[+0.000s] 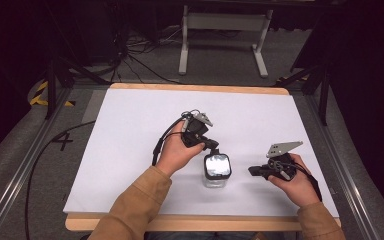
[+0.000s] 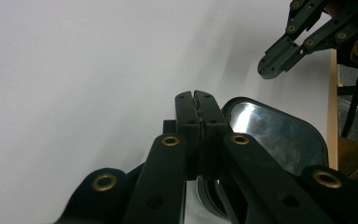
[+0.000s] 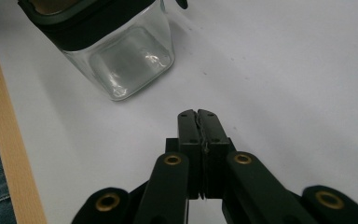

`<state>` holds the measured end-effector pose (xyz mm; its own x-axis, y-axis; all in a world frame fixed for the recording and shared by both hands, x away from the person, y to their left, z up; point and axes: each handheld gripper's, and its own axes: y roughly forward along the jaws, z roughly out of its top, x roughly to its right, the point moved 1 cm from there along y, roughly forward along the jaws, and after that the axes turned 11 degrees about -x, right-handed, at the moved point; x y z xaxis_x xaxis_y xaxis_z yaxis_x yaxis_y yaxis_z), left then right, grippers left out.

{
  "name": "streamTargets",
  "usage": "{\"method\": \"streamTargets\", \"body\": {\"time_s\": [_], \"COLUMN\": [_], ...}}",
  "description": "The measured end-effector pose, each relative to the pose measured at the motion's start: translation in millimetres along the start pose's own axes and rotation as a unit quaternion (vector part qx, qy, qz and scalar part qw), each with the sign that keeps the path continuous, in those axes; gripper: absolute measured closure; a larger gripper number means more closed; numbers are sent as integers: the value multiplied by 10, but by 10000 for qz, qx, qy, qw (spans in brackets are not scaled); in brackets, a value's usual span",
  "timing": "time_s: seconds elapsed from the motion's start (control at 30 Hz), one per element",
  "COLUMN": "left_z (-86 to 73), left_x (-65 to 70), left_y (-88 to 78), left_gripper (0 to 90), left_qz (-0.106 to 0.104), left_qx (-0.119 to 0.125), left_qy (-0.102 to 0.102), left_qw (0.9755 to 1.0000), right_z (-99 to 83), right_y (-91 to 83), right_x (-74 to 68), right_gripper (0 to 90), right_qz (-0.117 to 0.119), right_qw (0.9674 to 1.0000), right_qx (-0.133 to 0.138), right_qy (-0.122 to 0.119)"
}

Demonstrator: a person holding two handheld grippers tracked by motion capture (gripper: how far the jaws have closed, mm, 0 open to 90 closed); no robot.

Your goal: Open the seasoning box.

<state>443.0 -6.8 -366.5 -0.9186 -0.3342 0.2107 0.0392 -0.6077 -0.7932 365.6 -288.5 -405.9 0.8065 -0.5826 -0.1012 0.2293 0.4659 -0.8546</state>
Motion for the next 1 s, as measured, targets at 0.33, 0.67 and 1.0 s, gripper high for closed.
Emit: {"method": "streamTargets", "body": {"time_s": [0.33,0.67,1.0], "left_z": [-3,8,5], "left_x": [10,5,-4], "left_y": [-6,3,7], "left_gripper": [898,900,900], "left_qz": [-17,23,-11], "left_qx": [-45,-50,-44], "left_qy": [44,-1,-27], "left_qw": [10000,10000,10000], "right_z": [2,20,99], "right_y": [-12,-6,-26], "right_x": [-7,-28,-144], "right_gripper": [899,899,900], "right_qz": [16,20,60], "right_qw": [10000,10000,9996], "right_qx": [22,43,165], "right_qy": [12,-36,-220]}}
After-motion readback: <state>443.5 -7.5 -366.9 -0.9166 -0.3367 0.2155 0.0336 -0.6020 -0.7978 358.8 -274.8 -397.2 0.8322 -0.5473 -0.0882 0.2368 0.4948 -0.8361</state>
